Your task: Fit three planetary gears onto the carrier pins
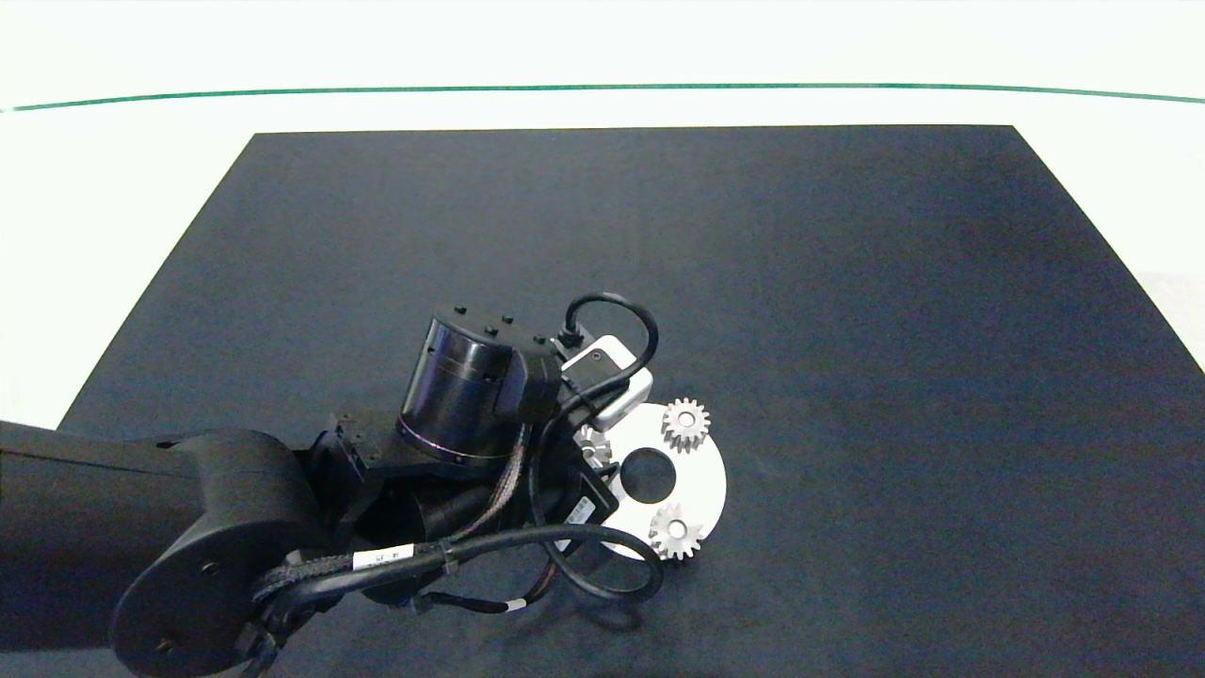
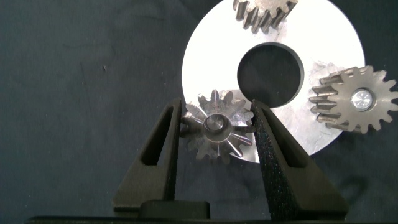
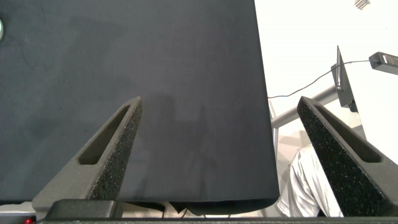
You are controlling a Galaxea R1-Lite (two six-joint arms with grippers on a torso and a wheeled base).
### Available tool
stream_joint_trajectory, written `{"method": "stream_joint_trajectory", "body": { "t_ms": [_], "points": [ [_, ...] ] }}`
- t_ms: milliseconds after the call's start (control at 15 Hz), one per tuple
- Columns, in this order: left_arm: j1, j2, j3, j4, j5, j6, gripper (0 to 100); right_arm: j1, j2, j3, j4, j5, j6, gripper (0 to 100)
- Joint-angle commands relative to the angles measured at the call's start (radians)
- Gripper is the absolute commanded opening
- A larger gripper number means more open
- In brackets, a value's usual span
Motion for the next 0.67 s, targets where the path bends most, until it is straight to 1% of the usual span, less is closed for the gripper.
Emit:
{"method": "stream_joint_trajectory", "body": {
  "t_ms": [67,133,533,600,667],
  "points": [
    [0.000,-0.001,0.008,0.001,0.002,0.001,100,0.000,0.002,0.000,0.003,-0.002,-0.002,100],
    [-0.001,0.002,-0.002,-0.001,0.002,-0.006,100,0.000,0.002,0.000,0.005,-0.002,-0.002,100],
    [0.002,0.002,-0.005,-0.009,0.002,-0.004,100,0.002,0.002,0.000,0.003,-0.002,-0.002,100],
    [0.006,-0.017,-0.002,-0.004,0.002,-0.006,100,0.005,0.002,0.000,0.005,-0.002,-0.002,100],
    [0.028,-0.072,0.005,0.002,0.002,-0.006,100,0.008,0.005,0.000,0.003,-0.002,-0.002,100]
  ]
}}
